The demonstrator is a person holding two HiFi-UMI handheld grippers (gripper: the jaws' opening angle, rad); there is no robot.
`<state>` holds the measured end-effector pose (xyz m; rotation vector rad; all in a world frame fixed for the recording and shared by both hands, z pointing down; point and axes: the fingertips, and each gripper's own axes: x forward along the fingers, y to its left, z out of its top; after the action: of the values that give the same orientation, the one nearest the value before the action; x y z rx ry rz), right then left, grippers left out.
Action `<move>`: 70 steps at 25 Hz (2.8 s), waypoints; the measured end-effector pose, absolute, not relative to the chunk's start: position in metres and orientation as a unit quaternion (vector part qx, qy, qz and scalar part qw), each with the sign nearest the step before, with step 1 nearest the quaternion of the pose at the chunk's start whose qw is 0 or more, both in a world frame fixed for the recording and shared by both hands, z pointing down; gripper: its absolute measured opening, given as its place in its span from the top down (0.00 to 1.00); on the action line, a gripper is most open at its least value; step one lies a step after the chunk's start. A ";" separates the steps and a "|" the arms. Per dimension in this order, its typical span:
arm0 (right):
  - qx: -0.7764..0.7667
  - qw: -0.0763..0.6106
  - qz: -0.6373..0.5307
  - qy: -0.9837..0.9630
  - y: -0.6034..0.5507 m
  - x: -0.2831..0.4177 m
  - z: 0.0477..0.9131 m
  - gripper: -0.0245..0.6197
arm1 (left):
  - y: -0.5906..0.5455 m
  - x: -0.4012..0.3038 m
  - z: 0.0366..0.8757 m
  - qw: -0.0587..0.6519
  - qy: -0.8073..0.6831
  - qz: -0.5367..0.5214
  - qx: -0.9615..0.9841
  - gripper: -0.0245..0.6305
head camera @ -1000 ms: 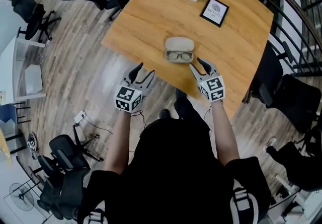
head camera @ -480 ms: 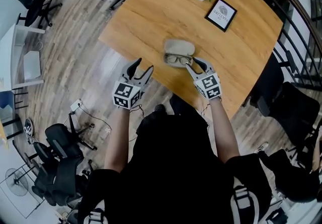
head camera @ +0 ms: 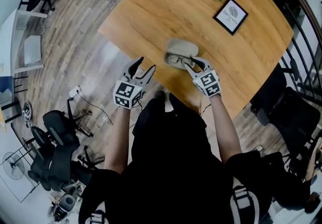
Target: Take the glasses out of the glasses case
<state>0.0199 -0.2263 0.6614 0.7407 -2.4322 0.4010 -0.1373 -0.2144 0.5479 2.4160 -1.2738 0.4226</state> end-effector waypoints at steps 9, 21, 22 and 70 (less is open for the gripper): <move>0.250 0.325 0.147 -0.900 -0.238 0.008 0.691 0.76 | -0.221 -0.147 0.579 0.214 -0.441 0.163 0.856 0.58; 0.186 0.378 0.144 -0.895 -0.241 -0.018 0.721 0.80 | -0.228 -0.129 0.618 0.233 -0.373 0.176 0.881 0.58; 0.180 0.387 0.140 -0.894 -0.241 -0.018 0.724 0.80 | -0.228 -0.129 0.621 0.235 -0.371 0.176 0.881 0.58; 0.166 0.451 0.051 -0.875 -0.241 -0.017 0.721 0.92 | -0.224 -0.133 0.620 0.225 -0.328 0.176 0.900 0.58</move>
<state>-0.0171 -0.2410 0.7212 0.4092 -2.1631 0.1257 -0.1334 -0.2236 0.6203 2.4841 -0.9050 0.4853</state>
